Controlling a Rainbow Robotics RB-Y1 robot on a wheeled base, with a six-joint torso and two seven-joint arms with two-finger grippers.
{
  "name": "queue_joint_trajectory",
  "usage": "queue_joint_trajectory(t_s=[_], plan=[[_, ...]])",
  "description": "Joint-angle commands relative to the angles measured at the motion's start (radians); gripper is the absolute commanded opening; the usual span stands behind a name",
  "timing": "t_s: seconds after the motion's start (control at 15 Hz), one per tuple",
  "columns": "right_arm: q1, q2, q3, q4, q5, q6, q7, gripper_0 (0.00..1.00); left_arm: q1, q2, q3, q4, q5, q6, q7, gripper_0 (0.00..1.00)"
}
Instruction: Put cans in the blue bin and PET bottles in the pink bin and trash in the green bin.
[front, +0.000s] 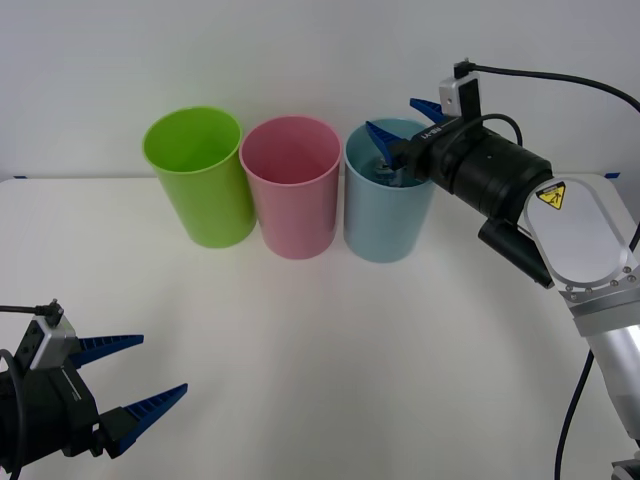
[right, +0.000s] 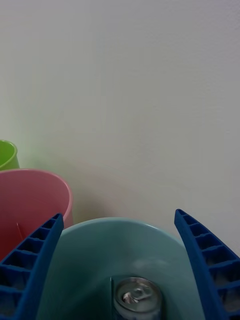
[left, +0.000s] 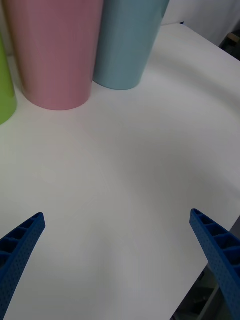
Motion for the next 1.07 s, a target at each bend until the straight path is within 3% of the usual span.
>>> queue_joint_trajectory(t_s=[0.07, 0.2, 0.4, 0.6, 1.07], plan=[[0.0, -0.003, 0.0, -0.001, -0.012, 0.001, 0.006, 1.0, 0.0, 0.0, 0.0, 0.0, 0.0, 0.0, 0.0, 0.99], [-0.006, -0.006, -0.002, -0.001, -0.022, -0.001, 0.001, 1.0, 0.0, 0.0, 0.0, 0.0, 0.0, 0.0, 0.0, 0.99], [-0.026, -0.037, -0.005, -0.022, -0.108, -0.022, -0.002, 1.0, 0.0, 0.0, 0.0, 0.0, 0.0, 0.0, 0.0, 0.99], [0.003, -0.097, -0.052, -0.119, -0.226, -0.139, -0.01, 1.0, 0.0, 0.0, 0.0, 0.0, 0.0, 0.0, 0.0, 1.0], [0.321, -0.11, -0.336, -0.459, -0.383, -0.53, 0.012, 1.0, 0.0, 0.0, 0.0, 0.0, 0.0, 0.0, 0.0, 0.99]])
